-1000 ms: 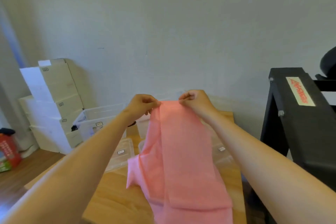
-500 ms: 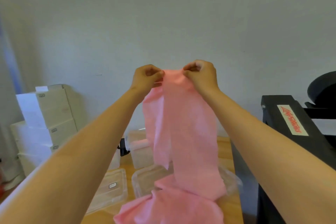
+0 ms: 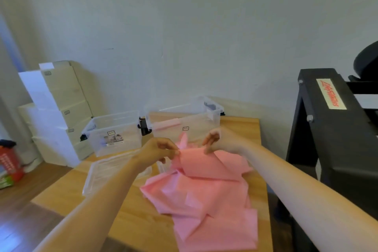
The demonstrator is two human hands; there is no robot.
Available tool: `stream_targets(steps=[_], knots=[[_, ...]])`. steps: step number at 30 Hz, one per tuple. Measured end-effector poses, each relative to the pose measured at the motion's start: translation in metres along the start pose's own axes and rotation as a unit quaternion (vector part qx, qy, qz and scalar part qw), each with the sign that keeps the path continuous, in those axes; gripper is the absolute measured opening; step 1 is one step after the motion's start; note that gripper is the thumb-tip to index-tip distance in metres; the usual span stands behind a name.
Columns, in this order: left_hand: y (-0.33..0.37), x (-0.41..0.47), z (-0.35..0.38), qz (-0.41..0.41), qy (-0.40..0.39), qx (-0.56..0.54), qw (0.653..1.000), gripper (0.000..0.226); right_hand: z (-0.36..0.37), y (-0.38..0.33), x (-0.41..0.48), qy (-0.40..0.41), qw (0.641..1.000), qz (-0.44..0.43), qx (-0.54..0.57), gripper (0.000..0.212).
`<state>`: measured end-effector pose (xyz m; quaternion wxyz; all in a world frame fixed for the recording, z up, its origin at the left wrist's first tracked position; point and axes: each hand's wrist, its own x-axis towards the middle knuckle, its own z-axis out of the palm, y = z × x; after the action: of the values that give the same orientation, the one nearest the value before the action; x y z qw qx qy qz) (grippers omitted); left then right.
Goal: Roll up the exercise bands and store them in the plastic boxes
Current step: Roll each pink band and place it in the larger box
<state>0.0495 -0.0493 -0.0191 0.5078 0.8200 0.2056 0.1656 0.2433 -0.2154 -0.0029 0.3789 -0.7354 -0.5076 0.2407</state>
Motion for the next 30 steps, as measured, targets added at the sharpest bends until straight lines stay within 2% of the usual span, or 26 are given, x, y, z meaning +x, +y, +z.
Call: stream_targets(steps=[5,9,12,16,20,24,27,30], knots=[[-0.028,-0.025,0.007,-0.06,-0.038,-0.013,0.997,0.003,0.019,0.011,-0.02,-0.071,0.997,0.016,0.022,0.019],[-0.035,-0.025,0.013,-0.061,0.013,-0.005,0.998,0.005,0.029,0.023,-0.017,-0.037,0.999,0.029,-0.004,0.015],[-0.037,-0.022,0.023,-0.062,0.019,0.025,0.998,0.012,0.042,0.034,-0.009,-0.048,0.998,0.045,-0.021,0.015],[-0.042,-0.014,0.036,-0.086,-0.001,0.095,0.992,0.013,0.066,0.042,-0.001,-0.046,0.997,0.046,-0.043,0.015],[-0.053,-0.008,0.046,-0.112,0.021,0.188,0.975,0.027,0.086,0.047,0.003,-0.028,0.997,0.042,-0.051,0.015],[-0.062,-0.01,0.05,-0.105,0.013,0.198,0.974,0.029,0.098,0.051,0.001,-0.022,0.998,0.037,-0.052,0.018],[-0.064,-0.013,0.046,-0.09,0.006,0.158,0.983,0.02,0.102,0.05,0.0,-0.018,0.999,0.022,-0.045,0.006],[-0.062,-0.015,0.039,-0.07,0.022,0.137,0.988,0.018,0.102,0.045,0.0,0.004,1.0,0.015,-0.024,0.029]])
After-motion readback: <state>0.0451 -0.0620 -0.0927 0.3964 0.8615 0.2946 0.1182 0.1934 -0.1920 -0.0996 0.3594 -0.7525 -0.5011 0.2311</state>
